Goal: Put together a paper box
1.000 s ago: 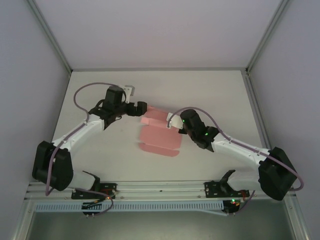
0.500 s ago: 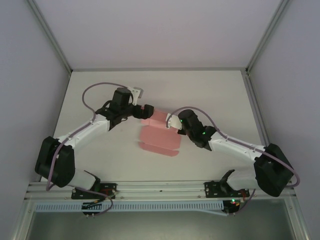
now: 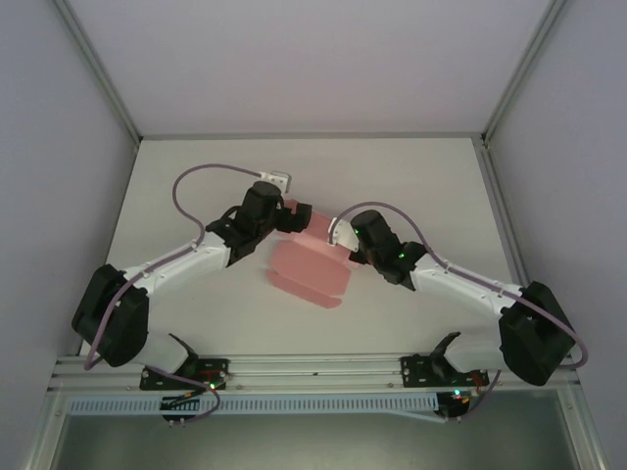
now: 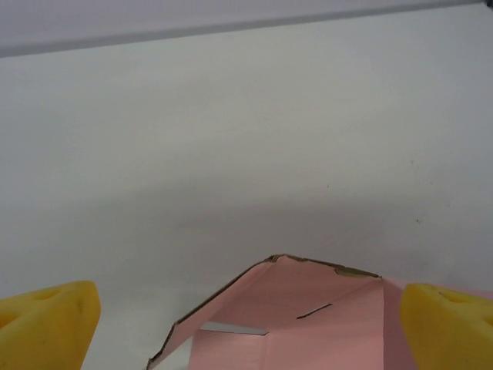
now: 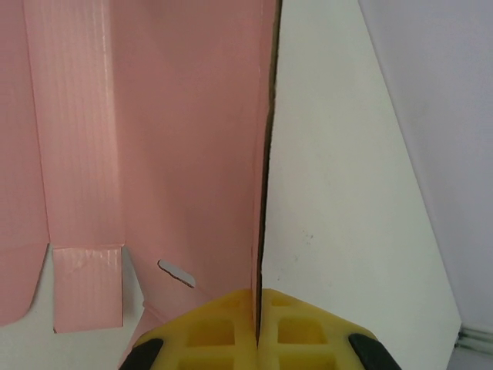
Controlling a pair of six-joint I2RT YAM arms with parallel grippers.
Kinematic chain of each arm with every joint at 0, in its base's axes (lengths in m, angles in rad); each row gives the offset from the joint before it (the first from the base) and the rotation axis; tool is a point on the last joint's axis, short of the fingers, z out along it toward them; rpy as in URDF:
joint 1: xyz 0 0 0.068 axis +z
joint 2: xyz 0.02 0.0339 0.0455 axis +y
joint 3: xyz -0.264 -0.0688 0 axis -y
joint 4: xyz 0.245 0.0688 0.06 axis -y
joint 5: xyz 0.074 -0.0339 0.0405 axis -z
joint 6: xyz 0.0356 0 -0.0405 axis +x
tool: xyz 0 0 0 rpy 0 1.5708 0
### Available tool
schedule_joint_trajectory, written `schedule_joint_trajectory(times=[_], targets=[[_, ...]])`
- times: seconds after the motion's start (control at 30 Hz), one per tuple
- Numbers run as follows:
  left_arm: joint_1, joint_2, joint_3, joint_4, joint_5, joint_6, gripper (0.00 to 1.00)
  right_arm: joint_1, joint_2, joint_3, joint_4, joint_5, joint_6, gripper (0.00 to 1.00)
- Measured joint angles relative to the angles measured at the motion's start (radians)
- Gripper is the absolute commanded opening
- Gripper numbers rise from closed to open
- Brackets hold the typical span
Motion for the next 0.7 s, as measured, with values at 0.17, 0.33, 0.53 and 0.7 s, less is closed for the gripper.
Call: schedule_joint_trajectory(times=[0.17, 0.33, 0.53, 0.7], targets=[[-0.008, -0.002, -0.025, 0.034, -0.009, -0.039, 1.00, 0.001, -0.012, -0.022, 0.015, 0.018, 0.001, 0.00], [-0.006, -0.048, -0.053, 0.015, 0.008, -0.045, 1.00, 0.011, -0.027, -0.063, 0.084, 0.038, -0.007, 0.00], [0.089, -0.198, -0.124, -0.016, 0.092, -0.047, 1.00, 0.020, -0.061, -0.069, 0.136, 0.018, -0.006, 0.00], [0.211, -0.339, -0.227, -0.048, 0.150, -0.065, 1.00, 0.020, -0.065, -0.069, 0.146, 0.015, -0.006, 0.00]])
